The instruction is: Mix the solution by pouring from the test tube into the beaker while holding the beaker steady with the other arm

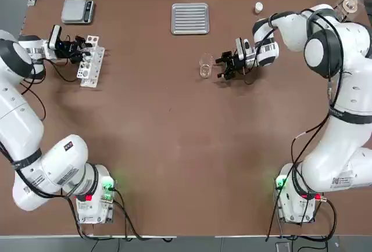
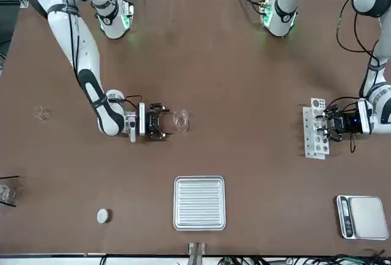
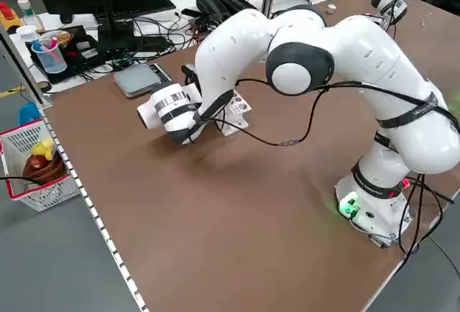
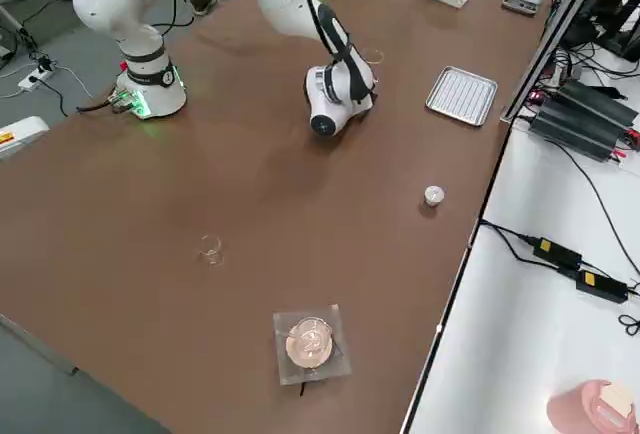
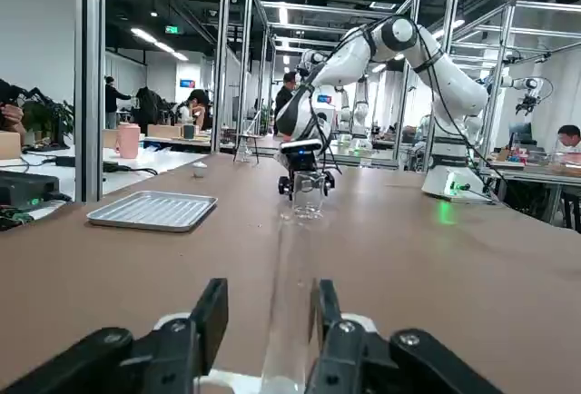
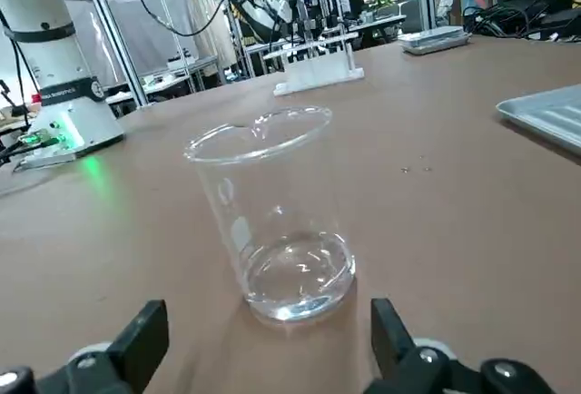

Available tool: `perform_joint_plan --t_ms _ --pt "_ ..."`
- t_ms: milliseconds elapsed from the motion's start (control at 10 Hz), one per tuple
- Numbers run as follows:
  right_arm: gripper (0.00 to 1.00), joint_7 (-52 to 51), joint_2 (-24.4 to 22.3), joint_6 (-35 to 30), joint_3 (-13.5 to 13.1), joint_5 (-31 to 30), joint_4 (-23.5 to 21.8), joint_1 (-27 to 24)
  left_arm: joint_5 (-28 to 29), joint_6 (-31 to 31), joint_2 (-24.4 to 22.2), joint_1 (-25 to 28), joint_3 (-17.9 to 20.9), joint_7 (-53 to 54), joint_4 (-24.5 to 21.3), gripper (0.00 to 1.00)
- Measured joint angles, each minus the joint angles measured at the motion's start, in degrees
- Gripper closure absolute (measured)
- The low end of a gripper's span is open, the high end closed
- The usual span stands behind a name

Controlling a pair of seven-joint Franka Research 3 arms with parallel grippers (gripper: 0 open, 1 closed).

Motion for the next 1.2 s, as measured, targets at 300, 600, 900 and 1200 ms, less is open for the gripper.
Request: perform_joint_plan --t_ms 300,600,900,1200 --pt "0.04 -2.43 -0.01 0.77 0.03 3.34 0.14 0.73 0.0 -0.03 0.0 0.0 0.0 0.0 -0.12 0.66" --pt "0.04 -5.58 -0.01 0.97 0.04 6.72 0.15 1.05 0.0 -0.07 -0.02 -0.04 -0.04 0.0 -0.14 0.7" --pt "0.04 -5.92 -0.01 1.83 0.04 8.46 0.11 1.91 -0.2 -0.25 -0.38 -0.07 -0.21 0.11 -0.24 0.78" --pt "0.04 -5.92 -0.01 2.26 0.04 8.81 -0.24 2.53 -0.2 -0.25 -0.88 -0.09 -0.22 0.11 -0.45 0.78"
